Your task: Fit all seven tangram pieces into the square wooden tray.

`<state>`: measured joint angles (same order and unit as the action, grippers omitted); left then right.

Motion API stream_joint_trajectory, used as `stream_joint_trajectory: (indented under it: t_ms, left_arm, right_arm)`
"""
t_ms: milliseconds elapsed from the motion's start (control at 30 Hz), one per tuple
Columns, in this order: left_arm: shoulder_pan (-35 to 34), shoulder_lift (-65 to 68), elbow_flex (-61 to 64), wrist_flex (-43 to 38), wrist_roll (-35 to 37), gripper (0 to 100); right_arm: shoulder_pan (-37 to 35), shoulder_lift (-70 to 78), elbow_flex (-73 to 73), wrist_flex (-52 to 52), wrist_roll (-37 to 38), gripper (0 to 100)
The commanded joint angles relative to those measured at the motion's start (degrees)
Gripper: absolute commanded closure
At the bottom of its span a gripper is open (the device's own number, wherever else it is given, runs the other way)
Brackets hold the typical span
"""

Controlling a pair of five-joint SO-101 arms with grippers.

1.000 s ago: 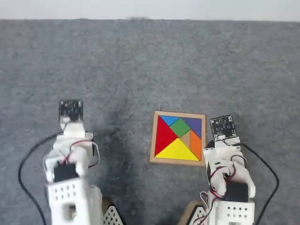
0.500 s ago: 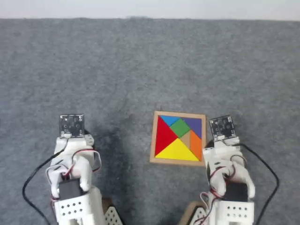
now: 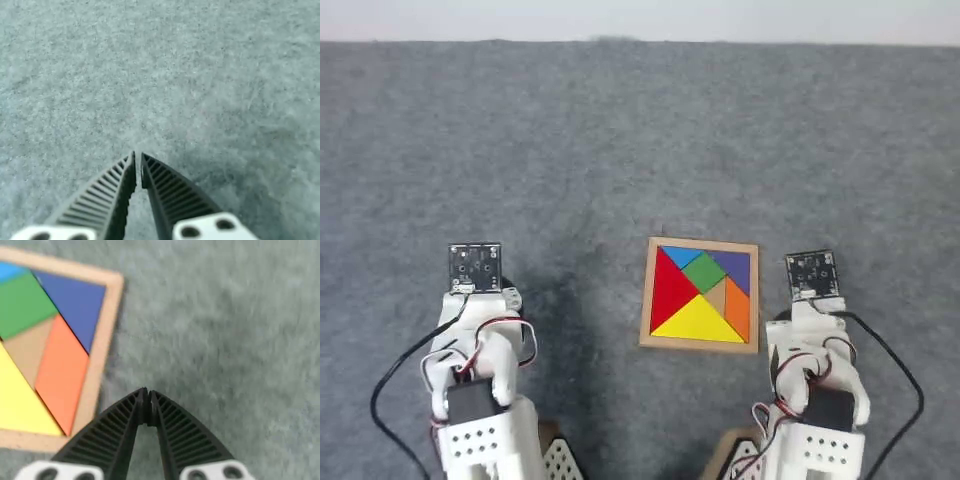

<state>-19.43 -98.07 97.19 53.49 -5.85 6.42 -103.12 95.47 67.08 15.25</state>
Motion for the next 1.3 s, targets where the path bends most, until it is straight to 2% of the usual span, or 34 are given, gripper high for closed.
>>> stream_joint_trajectory:
  t_ms: [0, 167, 367, 1267]
  left_arm:
    - [-0.3, 0.3, -0.4, 1.8, 0.6, 98]
    - [-0.1, -0.9, -0.8, 14.1, 0.5, 98]
    - [-0.3, -4.3, -0.6, 14.5, 0.6, 98]
    - [-0.3, -4.3, -0.6, 14.5, 0.6, 98]
  right_arm:
    - [1.9, -0.7, 1.0, 2.0, 0.6, 99.1]
    - [1.6, -0.7, 1.0, 1.8, 0.6, 99.1]
    - [1.5, -0.7, 1.0, 1.7, 0.5, 99.1]
    - [1.5, -0.7, 1.0, 1.6, 0.4, 99.1]
